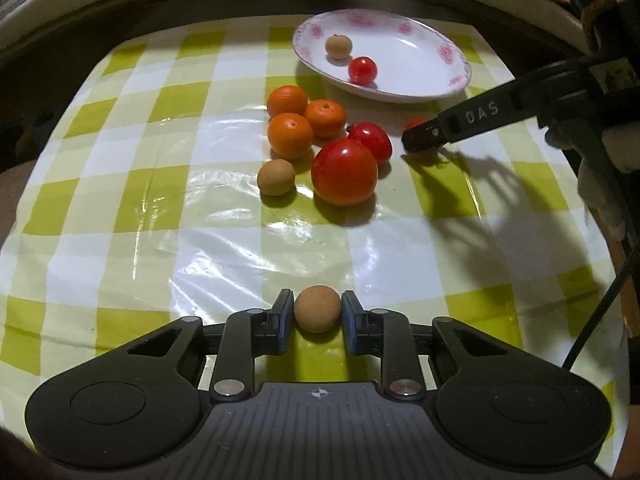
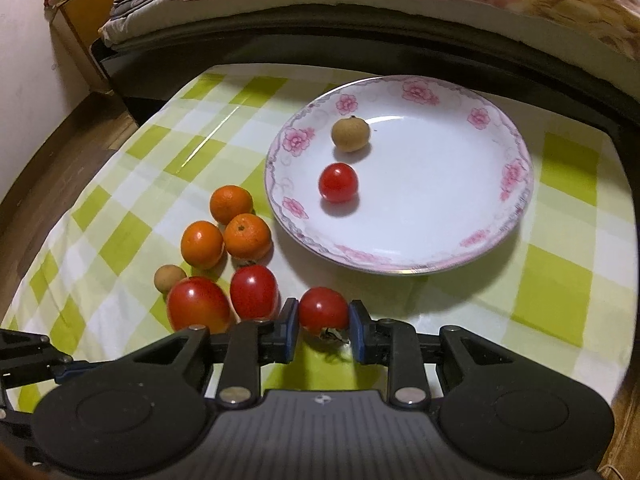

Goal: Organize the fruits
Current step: 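Carry both fruits to the plate and release them inside it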

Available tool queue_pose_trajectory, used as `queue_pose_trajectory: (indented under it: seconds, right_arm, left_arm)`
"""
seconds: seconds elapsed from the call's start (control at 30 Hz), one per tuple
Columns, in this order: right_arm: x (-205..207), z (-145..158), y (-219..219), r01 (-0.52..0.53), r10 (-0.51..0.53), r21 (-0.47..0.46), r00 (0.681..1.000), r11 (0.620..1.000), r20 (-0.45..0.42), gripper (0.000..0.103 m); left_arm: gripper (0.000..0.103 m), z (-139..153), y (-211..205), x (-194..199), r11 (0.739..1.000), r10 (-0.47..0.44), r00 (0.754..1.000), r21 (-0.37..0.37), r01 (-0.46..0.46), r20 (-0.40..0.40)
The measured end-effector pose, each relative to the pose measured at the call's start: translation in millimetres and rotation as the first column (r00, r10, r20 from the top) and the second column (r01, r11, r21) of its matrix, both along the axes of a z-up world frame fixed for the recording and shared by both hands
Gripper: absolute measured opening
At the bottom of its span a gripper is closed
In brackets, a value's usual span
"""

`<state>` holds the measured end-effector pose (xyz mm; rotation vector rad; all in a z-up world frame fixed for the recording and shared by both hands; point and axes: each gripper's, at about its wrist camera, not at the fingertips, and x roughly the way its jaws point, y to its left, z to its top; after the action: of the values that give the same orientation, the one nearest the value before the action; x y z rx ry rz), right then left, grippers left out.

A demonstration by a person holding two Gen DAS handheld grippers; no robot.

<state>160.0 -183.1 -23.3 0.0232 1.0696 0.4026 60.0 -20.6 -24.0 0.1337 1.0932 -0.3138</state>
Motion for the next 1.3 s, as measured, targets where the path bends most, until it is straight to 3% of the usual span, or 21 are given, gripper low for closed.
queue_pose_trajectory:
  seconds: [0.37, 0.67, 0.93, 1.3]
  right_arm:
    - [-22, 20, -26, 0.053, -0.054, 0.028, 0.998, 0.998, 0.019, 0.033]
    - [-21, 32, -43, 0.100, -0.101, 0.048, 0.994, 0.994, 0.029, 0.033]
    - [5, 40, -47, 0.139, -0.143, 0.085, 0.989, 0.987, 0.043, 0.033]
    - [47, 26, -59, 0.189, -0.191, 0.097, 0.982, 0.977, 0.012, 0.034]
  left_arm:
    - [0.032, 13, -12, 4, 1.000, -0.010, 1.000, -0.012, 0.010, 0.025]
    - [0.032, 30, -32, 39, 0.996, 0.011, 0.998, -0.083, -0.007, 0.054]
    - [0.032, 47, -60, 87, 0.992, 0.023, 0.994, -0.126, -0.010, 0.105]
    - [0.033, 32, -76, 138, 0.990, 0.047, 0.994, -0.134, -0.034, 0.095]
